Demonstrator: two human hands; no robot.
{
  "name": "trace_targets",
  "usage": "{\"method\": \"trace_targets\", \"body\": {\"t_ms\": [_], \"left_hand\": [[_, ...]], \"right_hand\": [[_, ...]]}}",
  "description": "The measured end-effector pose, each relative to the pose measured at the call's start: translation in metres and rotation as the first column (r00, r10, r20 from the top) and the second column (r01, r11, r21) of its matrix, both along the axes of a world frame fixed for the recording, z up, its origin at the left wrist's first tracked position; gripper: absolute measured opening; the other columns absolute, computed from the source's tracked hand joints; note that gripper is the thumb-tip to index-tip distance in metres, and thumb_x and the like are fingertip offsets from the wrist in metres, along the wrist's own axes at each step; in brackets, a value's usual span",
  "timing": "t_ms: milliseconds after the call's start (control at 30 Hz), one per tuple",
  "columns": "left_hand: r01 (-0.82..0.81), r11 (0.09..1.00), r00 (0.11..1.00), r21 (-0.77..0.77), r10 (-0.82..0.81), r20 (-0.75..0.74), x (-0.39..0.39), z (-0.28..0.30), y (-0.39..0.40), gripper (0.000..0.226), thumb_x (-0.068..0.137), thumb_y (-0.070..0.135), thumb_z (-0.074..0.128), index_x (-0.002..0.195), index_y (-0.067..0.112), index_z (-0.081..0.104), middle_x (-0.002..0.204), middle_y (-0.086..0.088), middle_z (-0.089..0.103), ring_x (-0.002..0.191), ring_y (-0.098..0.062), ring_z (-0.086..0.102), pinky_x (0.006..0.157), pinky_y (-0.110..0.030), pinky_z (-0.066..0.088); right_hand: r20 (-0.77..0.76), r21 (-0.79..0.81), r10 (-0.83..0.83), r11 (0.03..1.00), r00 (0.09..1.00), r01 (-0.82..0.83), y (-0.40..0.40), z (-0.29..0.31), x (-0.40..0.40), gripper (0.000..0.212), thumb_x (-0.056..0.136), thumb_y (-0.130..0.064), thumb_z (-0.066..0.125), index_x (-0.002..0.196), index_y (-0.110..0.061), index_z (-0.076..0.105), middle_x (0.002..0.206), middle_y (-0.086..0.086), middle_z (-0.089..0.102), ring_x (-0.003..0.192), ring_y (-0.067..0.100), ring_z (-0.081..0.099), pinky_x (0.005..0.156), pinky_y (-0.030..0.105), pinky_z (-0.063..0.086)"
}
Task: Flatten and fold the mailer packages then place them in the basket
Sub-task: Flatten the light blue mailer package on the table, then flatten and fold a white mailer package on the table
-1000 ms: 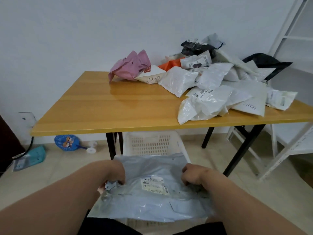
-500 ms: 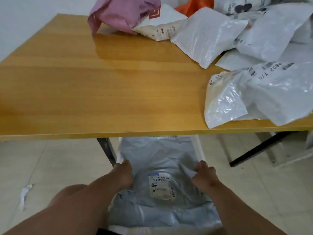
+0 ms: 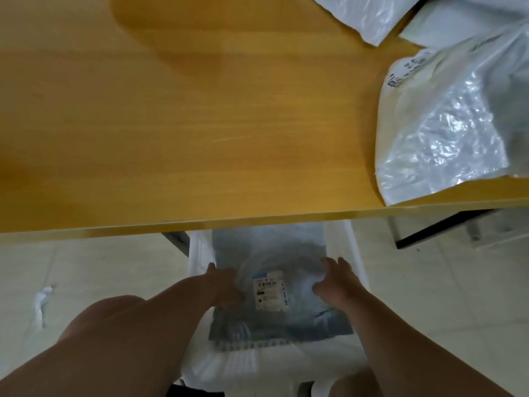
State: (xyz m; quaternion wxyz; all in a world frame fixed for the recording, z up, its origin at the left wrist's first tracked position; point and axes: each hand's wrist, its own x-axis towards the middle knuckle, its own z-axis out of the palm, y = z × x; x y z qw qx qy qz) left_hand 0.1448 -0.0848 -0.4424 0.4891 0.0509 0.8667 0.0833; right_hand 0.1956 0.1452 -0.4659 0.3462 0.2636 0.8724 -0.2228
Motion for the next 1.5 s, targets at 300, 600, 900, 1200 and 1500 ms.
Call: {"method": "trace_targets", "body": {"t_ms": [300,600,900,1200,1500], "left_hand": [[0.043,0.997,0.999,0.058,-0.043,-0.011,-0.007,0.041,0.009,0.059,0.104,0.038,0.042,0.153,0.010,0.024,0.158,-0.009,0.026,0.140,-0.021,0.034,0.086,-0.022,0.042],[0.088,0.989,0.987,0.117,-0.070,-0.147,-0.007,0.111,0.008,0.063,0.101,0.043,0.047,0.152,0.011,0.027,0.157,-0.010,0.028,0.141,-0.023,0.033,0.108,-0.024,0.030],[0.119,0.987,0.947,0.105,-0.082,-0.310,0.022,0.210,0.021,0.047,0.101,0.044,0.044,0.130,0.008,0.052,0.116,-0.011,0.061,0.105,-0.029,0.064,0.071,-0.028,0.053],[-0.004,0.916,0.979,0.401,0.085,-0.183,0.054,0.272,0.025,0.035,0.099,0.035,0.054,0.113,0.002,0.058,0.090,-0.009,0.067,0.066,-0.019,0.067,0.068,-0.034,0.061],[0.033,0.799,0.695,0.601,0.414,-0.588,0.030,0.289,0.022,0.036,0.096,0.036,0.055,0.129,0.024,0.054,0.119,0.003,0.056,0.095,-0.014,0.060,0.086,-0.035,0.053]], "right_hand": [[0.040,-0.106,0.180,0.979,0.983,-0.175,-0.019,0.034,-0.002,0.055,0.098,-0.025,0.049,0.150,-0.013,0.035,0.153,0.011,0.038,0.134,0.027,0.044,0.108,0.033,0.040],[-0.194,-0.069,0.320,0.939,0.927,-0.338,-0.051,0.118,-0.017,0.053,0.098,-0.028,0.050,0.148,-0.016,0.038,0.150,0.009,0.041,0.134,0.025,0.043,0.105,0.028,0.039],[-0.639,0.347,0.527,0.847,0.560,-0.402,-0.065,0.235,0.023,0.016,0.091,-0.018,0.048,0.079,-0.019,0.057,0.091,0.004,0.067,0.087,0.028,0.061,0.070,0.032,0.050],[-0.838,0.541,0.542,0.840,0.059,-0.021,-0.061,0.316,0.047,0.029,0.075,-0.026,0.049,0.095,-0.016,0.067,0.094,0.003,0.060,0.090,0.027,0.054,0.077,0.038,0.047],[-0.478,0.672,0.397,0.739,0.784,0.036,-0.013,0.328,0.033,0.096,0.089,-0.023,0.056,0.152,-0.039,-0.015,0.160,0.013,-0.023,0.146,0.045,-0.015,0.115,0.064,-0.007]]}}
